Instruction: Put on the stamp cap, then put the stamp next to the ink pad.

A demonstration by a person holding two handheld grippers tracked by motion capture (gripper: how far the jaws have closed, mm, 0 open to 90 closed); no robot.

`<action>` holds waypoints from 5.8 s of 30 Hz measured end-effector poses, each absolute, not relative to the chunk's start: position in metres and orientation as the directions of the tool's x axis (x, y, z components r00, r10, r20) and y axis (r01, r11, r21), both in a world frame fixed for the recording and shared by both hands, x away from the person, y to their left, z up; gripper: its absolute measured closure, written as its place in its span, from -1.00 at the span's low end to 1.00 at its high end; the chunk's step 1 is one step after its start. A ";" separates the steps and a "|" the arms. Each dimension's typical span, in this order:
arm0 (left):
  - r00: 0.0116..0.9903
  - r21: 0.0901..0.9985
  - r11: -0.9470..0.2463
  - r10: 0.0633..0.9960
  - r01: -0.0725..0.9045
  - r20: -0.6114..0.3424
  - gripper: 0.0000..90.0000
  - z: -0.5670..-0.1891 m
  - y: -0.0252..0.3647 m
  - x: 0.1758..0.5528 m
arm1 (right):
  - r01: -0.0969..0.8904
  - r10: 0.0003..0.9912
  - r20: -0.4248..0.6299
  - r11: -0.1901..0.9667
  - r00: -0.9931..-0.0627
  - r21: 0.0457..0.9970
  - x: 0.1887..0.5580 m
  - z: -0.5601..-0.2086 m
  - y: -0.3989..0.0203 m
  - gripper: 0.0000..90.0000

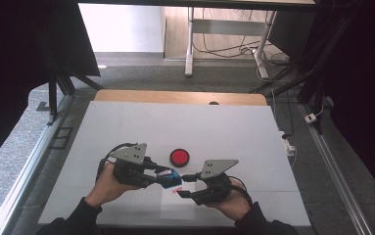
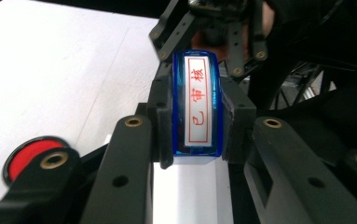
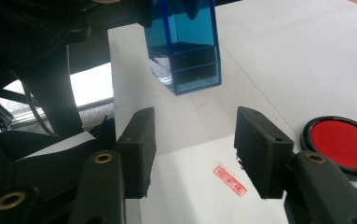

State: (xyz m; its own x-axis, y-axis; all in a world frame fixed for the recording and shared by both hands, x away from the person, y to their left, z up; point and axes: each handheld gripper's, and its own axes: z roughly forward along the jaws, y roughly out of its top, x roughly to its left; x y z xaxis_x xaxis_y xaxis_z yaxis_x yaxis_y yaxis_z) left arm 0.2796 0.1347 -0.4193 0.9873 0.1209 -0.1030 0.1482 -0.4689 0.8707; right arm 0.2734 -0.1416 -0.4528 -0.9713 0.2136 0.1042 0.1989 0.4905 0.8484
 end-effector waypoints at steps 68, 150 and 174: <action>0.870 0.748 -0.548 0.486 0.374 -0.080 0.55 -0.437 0.168 0.305 | 0.364 0.566 0.020 0.503 -0.824 0.783 0.255 -0.456 -0.205 -1.00; 0.648 0.602 -0.479 0.756 0.639 -0.087 0.48 -0.506 0.216 0.351 | 0.541 0.747 0.051 0.431 -0.663 0.722 0.245 -0.462 -0.270 -1.00; 0.674 0.681 -0.410 0.720 0.606 -0.166 -0.62 -0.484 0.215 0.339 | 0.542 0.743 0.059 0.429 -0.666 0.723 0.246 -0.462 -0.270 -1.00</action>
